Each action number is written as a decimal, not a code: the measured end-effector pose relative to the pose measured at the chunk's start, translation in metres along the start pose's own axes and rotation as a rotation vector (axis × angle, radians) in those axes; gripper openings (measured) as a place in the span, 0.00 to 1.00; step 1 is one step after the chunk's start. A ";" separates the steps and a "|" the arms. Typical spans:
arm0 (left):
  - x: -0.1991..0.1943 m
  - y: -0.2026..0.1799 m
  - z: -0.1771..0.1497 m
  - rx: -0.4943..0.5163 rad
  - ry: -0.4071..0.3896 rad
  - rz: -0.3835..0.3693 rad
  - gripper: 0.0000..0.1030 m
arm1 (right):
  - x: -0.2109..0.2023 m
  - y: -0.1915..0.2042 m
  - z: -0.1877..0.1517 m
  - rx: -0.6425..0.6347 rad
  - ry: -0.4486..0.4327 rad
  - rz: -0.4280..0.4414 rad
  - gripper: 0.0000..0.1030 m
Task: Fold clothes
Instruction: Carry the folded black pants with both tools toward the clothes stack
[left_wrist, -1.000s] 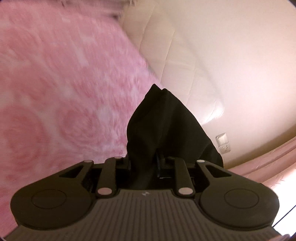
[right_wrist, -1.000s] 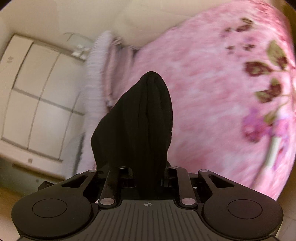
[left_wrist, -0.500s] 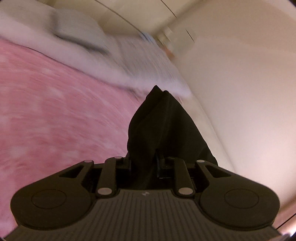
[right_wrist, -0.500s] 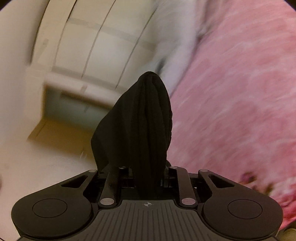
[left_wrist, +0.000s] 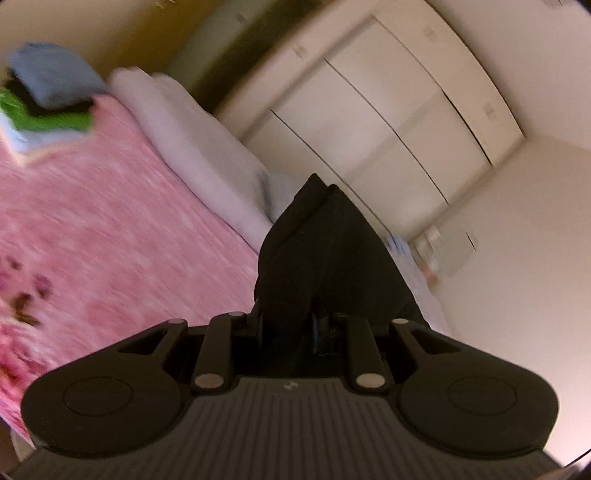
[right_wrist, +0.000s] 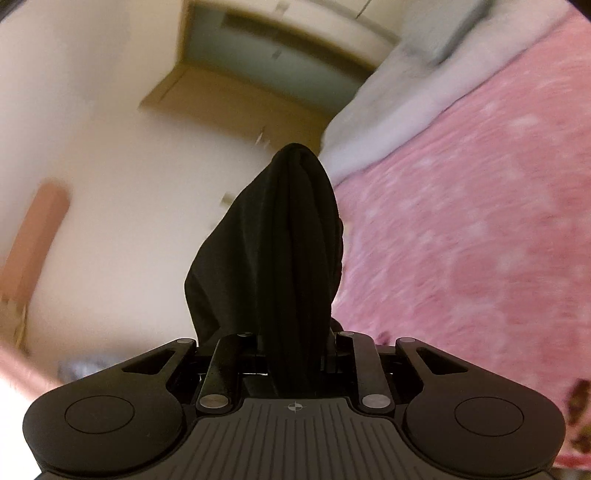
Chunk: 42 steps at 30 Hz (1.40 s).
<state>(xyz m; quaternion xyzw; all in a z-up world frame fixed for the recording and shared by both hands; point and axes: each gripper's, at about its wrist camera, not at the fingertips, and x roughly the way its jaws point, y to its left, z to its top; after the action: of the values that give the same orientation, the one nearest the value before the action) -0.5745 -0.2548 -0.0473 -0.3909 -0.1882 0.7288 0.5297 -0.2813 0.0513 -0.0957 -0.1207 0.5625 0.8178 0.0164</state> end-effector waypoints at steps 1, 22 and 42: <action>-0.006 0.009 0.007 -0.009 -0.023 0.011 0.17 | 0.021 0.007 0.001 -0.017 0.029 0.012 0.19; -0.010 0.272 0.311 0.036 0.012 0.053 0.17 | 0.408 0.108 -0.002 0.071 0.050 0.032 0.19; 0.016 0.346 0.404 -0.047 -0.113 0.068 0.17 | 0.537 0.150 0.043 0.035 0.110 0.058 0.19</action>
<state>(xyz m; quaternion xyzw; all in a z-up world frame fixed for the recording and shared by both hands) -1.1035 -0.3105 -0.0399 -0.3676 -0.2217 0.7627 0.4837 -0.8348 -0.0224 -0.0599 -0.1488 0.5802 0.8000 -0.0359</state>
